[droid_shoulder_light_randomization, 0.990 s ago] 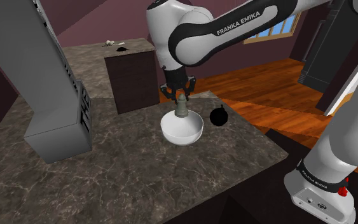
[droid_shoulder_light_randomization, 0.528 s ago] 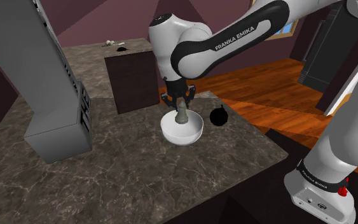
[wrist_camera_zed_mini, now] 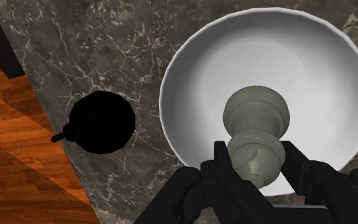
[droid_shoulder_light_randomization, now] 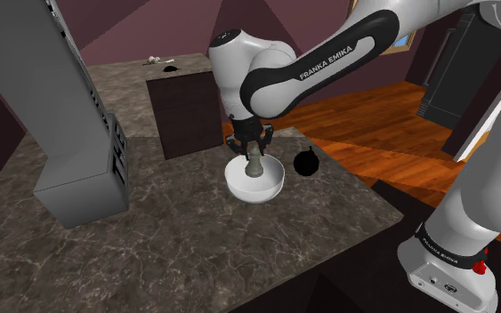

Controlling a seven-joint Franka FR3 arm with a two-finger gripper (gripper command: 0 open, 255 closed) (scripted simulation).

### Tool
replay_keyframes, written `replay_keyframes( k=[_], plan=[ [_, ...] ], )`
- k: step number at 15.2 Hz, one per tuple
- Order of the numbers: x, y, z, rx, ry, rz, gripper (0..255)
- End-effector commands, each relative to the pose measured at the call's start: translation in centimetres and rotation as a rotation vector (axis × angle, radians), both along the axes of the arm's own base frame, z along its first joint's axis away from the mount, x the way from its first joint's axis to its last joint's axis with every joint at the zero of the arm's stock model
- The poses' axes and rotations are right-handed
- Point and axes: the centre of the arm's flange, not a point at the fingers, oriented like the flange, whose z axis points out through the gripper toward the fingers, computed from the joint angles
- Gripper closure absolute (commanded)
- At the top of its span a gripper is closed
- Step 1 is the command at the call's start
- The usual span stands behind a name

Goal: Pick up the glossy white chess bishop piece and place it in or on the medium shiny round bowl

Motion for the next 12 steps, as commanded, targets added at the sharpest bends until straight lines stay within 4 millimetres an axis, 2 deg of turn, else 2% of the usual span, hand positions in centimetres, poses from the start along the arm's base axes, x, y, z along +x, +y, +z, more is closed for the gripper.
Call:
replay_keyframes(
  k=[1, 2, 3, 8, 12],
  plan=[
    [0.0, 0.0, 0.0, 0.0, 0.0, 0.0, 255],
    [0.0, 0.0, 0.0, 0.0, 0.0, 0.0, 255],
    [0.0, 0.0, 0.0, 0.0, 0.0, 0.0, 0],
    [0.0, 0.0, 0.0, 0.0, 0.0, 0.0, 0],
    [-0.1, 1.2, 4.8, 0.0, 0.0, 0.0, 0]
  ],
)
